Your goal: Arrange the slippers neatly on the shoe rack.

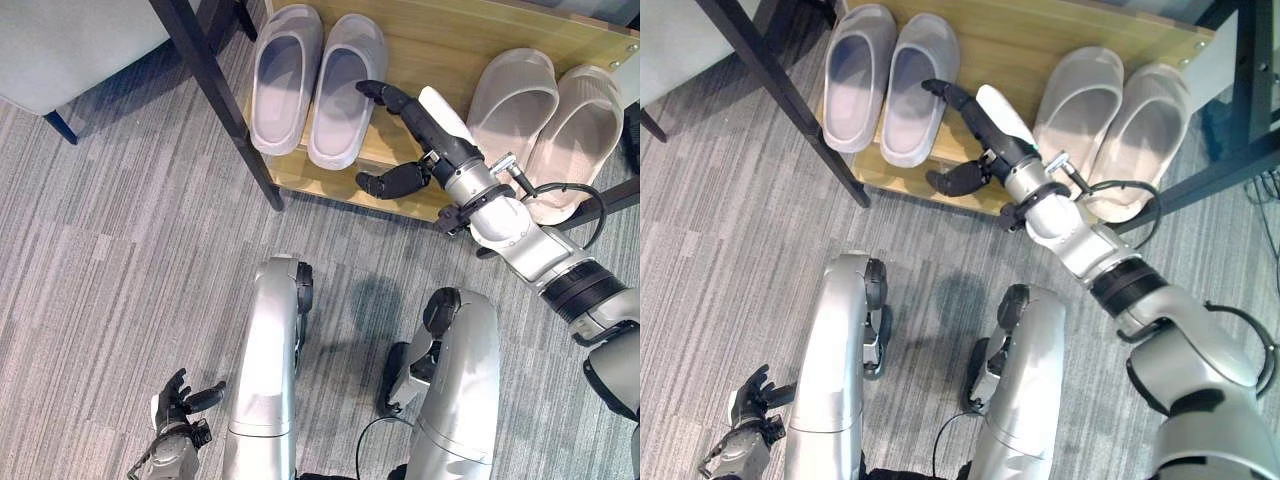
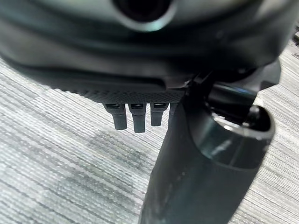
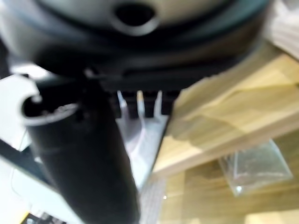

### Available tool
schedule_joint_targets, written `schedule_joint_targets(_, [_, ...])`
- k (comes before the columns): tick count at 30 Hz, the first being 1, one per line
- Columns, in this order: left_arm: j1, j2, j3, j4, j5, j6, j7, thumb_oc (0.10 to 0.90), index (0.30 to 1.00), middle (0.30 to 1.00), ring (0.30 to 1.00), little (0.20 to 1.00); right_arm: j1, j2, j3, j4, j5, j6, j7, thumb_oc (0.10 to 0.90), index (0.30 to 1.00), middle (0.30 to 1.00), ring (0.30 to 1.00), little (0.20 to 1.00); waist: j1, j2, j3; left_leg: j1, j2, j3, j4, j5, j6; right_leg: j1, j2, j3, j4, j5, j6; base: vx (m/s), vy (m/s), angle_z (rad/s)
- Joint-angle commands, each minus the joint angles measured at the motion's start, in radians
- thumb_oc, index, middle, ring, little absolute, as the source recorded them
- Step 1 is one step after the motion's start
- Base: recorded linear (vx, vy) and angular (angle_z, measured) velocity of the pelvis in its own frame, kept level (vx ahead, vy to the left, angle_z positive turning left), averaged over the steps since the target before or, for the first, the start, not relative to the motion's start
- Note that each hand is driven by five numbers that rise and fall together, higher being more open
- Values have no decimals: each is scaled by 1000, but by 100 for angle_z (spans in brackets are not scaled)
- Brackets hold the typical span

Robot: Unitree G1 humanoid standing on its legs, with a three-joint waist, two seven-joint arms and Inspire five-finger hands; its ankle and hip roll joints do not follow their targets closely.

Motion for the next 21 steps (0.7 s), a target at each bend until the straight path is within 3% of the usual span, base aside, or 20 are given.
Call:
schedule_joint_targets(1, [30, 48, -17, 9, -8, -37, 27, 800, 900, 900, 900, 900, -87, -22, -114, -157, -15, -97, -53, 800, 900, 900, 900, 900, 48, -5, -32, 58, 3, -30, 35, -116, -1, -23, -6, 38, -6, 53, -79, 0, 0, 0])
schedule_joint_targets(16, [27, 49, -19, 7, 4, -41, 38, 800, 900, 900, 900, 900, -53, 49, -173, -195, 4, -111, -69, 800, 900, 900, 900, 900, 45, -8, -32, 58, 3, -23, 29, -113, 0, -23, -4, 38, -7, 57, -77, 0, 0, 0])
schedule_joint_targets(21, [25, 48, -18, -2, 31, -50, 58, 800, 900, 900, 900, 900, -17, 54, -246, -246, -80, -131, -160, 800, 900, 900, 900, 900, 39, -8, -32, 58, 4, -19, 27, -112, 2, -23, 0, 41, -5, 55, -76, 0, 0, 0])
